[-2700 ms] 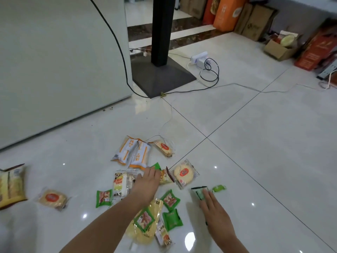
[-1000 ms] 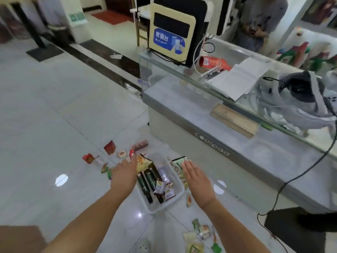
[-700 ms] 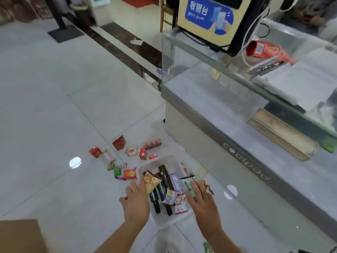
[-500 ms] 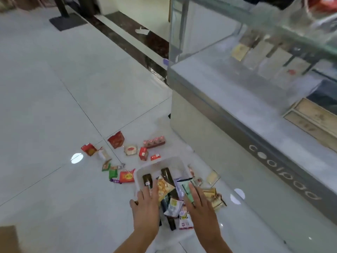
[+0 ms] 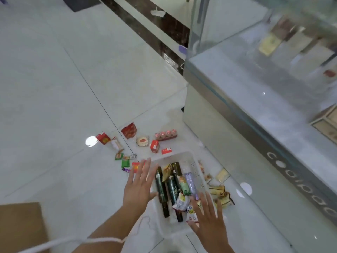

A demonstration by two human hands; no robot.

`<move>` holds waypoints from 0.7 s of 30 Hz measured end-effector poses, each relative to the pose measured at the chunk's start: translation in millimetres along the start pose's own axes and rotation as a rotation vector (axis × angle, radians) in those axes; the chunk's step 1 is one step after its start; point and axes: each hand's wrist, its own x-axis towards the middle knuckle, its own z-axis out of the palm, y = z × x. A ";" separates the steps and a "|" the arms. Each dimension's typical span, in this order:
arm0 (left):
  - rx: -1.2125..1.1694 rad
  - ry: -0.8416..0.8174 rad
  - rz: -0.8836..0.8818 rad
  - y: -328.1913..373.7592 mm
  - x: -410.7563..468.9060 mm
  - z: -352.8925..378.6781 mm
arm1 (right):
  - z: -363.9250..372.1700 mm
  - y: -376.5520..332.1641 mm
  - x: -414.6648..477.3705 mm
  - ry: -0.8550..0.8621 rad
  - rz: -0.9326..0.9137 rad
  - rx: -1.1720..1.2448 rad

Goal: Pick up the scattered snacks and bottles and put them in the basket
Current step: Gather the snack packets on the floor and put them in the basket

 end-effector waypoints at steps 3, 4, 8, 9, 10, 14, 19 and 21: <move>0.027 0.016 -0.074 -35.0 -9.7 -87.9 | -73.1 -14.8 -13.8 0.082 0.082 0.097; 0.024 0.034 -0.091 -44.8 -13.1 -115.3 | -98.9 -19.7 -15.6 0.117 0.112 0.126; 0.024 0.098 -0.108 -75.0 -30.3 -204.4 | -200.8 -44.9 -14.6 0.152 0.173 0.142; 0.015 0.110 -0.103 -84.3 -33.2 -218.2 | -225.4 -51.5 -11.7 0.115 0.211 0.117; 0.007 0.132 -0.100 -94.9 -33.8 -230.0 | -249.4 -58.5 -8.5 0.079 0.226 0.113; 0.014 0.129 -0.075 -150.8 -23.8 -259.3 | -300.6 -84.3 7.1 0.040 0.215 0.131; 0.068 0.127 -0.051 -253.4 23.1 -280.7 | -324.1 -133.1 49.5 0.029 0.356 0.186; 0.077 0.103 -0.030 -289.4 34.0 -291.3 | -330.6 -155.5 59.9 0.027 0.401 0.202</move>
